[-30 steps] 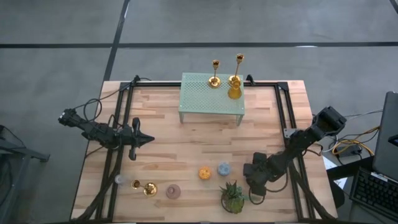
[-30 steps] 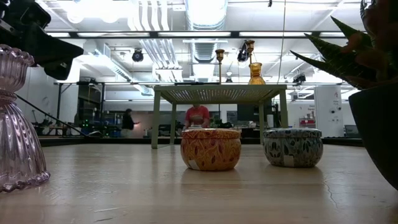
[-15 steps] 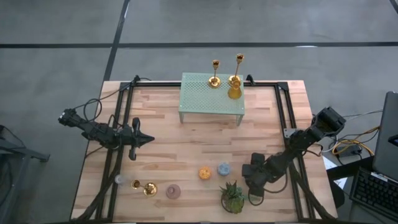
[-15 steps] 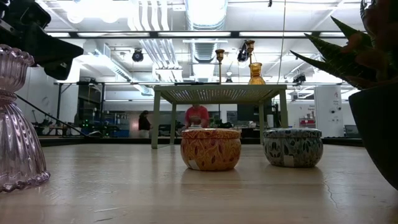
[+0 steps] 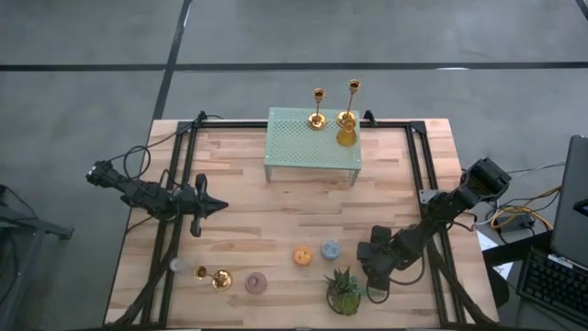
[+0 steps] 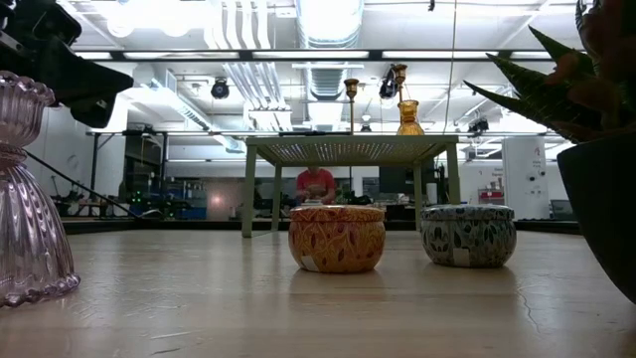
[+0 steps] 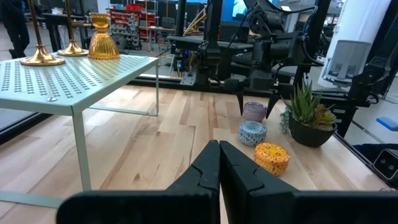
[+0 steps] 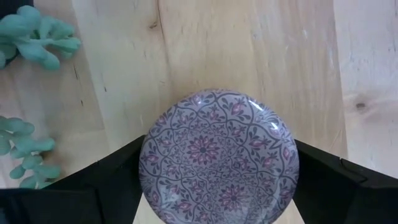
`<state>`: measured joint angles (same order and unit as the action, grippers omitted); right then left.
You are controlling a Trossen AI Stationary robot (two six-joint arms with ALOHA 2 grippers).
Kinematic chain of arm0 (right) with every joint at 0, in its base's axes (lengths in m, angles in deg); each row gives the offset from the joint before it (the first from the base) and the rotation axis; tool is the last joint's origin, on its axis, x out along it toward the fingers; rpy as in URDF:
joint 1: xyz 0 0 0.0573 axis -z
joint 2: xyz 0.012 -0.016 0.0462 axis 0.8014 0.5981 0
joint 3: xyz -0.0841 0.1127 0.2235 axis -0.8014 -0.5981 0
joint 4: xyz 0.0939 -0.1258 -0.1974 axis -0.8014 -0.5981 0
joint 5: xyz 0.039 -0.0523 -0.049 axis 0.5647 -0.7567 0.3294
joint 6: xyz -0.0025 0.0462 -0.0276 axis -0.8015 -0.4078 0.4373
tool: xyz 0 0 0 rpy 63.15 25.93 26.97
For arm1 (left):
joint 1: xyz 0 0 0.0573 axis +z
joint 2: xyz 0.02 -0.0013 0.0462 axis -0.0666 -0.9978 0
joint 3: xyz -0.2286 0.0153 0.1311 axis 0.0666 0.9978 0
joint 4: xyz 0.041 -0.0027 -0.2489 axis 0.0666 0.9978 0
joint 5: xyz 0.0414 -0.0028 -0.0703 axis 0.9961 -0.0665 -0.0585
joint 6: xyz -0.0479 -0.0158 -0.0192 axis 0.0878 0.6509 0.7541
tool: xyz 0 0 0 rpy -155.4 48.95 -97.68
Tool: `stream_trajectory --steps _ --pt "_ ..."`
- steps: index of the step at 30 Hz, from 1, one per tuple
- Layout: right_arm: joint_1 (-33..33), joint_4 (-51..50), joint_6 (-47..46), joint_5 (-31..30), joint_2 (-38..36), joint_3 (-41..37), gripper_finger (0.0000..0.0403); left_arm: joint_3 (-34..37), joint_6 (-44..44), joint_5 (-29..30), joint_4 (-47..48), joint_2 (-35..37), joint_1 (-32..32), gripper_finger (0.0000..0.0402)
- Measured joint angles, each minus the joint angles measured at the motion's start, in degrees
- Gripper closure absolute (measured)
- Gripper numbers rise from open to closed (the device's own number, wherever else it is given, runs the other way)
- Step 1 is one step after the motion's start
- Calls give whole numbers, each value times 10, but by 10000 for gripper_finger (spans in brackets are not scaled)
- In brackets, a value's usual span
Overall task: Pick & Place candle stick holders
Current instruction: Put the purple scented candle on the shelf
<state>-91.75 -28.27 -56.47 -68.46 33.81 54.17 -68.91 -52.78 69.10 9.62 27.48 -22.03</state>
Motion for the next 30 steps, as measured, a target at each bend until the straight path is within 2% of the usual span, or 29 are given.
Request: stream_trajectory --steps 5,10,14,19,30 --pt "0 0 -5 -1 0 0 83 0 0 0 0 0 0 396" --pt "0 1 -6 -1 0 0 115 0 0 0 0 0 0 396" --pt "0 1 -6 0 0 2 116 0 0 0 0 0 0 396" --pt "1 -6 -1 0 -1 12 98 0 0 0 0 0 0 396" --pt "36 -145 71 -14 -1 107 103 0 0 0 0 0 0 396"
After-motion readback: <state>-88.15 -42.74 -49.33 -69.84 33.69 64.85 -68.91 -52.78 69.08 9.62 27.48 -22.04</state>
